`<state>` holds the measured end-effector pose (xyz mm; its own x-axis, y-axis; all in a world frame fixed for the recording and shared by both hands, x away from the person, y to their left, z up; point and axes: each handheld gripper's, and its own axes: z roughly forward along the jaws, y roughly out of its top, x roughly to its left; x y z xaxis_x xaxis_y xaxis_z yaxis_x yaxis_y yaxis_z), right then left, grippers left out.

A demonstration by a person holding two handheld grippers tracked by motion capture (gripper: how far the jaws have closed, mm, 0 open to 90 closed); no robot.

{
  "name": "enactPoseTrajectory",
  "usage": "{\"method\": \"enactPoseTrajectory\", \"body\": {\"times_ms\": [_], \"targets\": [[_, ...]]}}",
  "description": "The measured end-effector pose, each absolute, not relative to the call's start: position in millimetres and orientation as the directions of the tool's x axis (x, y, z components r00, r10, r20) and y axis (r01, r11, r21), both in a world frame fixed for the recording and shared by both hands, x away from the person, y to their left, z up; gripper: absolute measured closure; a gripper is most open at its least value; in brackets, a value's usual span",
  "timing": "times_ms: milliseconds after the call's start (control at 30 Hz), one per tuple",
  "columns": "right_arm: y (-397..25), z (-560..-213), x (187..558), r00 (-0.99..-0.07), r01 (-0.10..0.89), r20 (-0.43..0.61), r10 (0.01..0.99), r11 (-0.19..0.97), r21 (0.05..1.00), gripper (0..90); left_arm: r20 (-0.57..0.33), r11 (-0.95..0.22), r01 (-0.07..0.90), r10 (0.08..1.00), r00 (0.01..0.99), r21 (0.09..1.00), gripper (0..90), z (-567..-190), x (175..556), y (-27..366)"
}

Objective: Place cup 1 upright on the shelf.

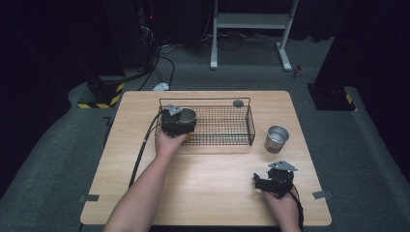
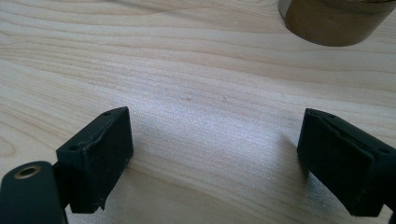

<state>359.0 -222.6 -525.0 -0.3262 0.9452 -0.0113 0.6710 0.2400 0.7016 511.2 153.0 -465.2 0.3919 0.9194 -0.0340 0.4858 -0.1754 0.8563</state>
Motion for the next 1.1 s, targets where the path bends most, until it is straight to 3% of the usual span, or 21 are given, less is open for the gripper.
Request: {"method": "enactPoseTrajectory", "body": {"times_ms": [1100], "targets": [[-223,-525,359,-0.326,0.671,-0.011,0.945,0.240,0.702,10.4,0.007,-0.227,0.508,0.917,0.398,0.831,13.6,-467,501,159]]}}
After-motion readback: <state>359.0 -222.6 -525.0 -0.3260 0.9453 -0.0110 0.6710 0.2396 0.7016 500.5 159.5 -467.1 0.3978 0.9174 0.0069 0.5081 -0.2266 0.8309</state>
